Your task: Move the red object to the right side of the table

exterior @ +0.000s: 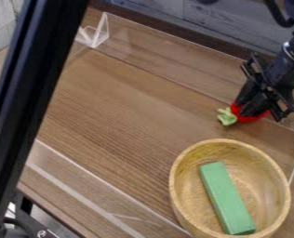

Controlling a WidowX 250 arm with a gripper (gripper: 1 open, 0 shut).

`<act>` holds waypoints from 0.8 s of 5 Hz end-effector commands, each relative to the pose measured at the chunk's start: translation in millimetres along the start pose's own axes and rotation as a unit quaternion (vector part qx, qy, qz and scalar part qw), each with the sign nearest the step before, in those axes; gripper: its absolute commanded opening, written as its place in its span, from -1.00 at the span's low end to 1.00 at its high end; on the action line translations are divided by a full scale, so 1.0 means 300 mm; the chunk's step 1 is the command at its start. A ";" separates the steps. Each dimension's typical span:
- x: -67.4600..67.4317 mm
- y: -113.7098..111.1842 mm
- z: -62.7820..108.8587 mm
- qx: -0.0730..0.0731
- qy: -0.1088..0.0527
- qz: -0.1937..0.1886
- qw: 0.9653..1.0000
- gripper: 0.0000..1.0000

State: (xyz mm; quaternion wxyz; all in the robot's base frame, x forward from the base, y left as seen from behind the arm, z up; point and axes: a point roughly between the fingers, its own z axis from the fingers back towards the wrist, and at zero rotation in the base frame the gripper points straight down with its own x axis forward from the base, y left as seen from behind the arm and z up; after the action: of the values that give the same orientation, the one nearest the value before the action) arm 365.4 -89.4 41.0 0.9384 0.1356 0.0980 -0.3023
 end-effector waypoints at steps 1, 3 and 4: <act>-0.024 0.069 0.097 0.012 -0.027 0.021 0.999 -1.00; -0.069 0.141 0.108 0.014 -0.017 0.019 1.000 -1.00; -0.080 0.168 0.108 0.013 -0.017 0.005 1.000 -1.00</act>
State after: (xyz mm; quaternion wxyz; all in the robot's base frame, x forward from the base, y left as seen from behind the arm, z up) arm 367.3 -50.5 46.8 0.9310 0.1376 0.1354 -0.3097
